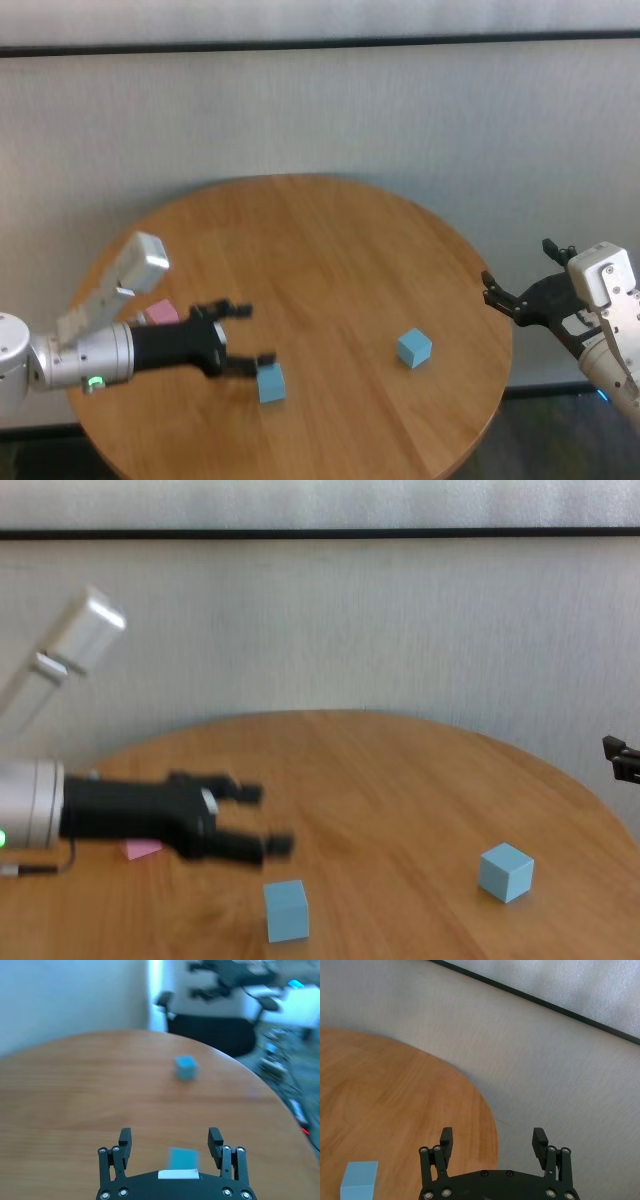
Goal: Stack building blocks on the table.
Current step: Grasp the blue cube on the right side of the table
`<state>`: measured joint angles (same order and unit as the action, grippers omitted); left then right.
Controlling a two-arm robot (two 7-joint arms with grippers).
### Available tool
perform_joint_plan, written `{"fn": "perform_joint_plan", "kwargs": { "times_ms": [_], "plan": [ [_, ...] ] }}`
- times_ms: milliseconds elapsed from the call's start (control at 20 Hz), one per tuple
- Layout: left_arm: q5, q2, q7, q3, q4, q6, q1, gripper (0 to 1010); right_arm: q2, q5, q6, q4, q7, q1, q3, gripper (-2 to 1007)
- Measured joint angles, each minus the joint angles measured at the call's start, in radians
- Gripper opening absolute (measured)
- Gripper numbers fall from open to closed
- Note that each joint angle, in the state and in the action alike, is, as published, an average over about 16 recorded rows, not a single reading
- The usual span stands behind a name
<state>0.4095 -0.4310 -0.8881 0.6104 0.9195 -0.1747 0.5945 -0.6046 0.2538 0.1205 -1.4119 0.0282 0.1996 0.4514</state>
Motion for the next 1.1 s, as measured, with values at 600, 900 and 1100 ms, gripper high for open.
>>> {"fn": "perform_joint_plan", "kwargs": {
  "times_ms": [600,900,1100],
  "plan": [
    [0.012,0.051,0.433,-0.177,0.062,0.011,-0.062,999,0.000,0.000,0.000,0.000,0.000,0.000,0.000,1001],
    [0.002,0.071,0.550,-0.228,0.083,0.019,-0.085,999,0.000,0.000,0.000,0.000,-0.001,0.000,0.000,1001],
    [-0.003,0.076,0.581,-0.242,0.089,0.022,-0.092,999,-0.002,0.011,-0.020,-0.022,-0.017,-0.004,-0.001,1001]
  ]
}}
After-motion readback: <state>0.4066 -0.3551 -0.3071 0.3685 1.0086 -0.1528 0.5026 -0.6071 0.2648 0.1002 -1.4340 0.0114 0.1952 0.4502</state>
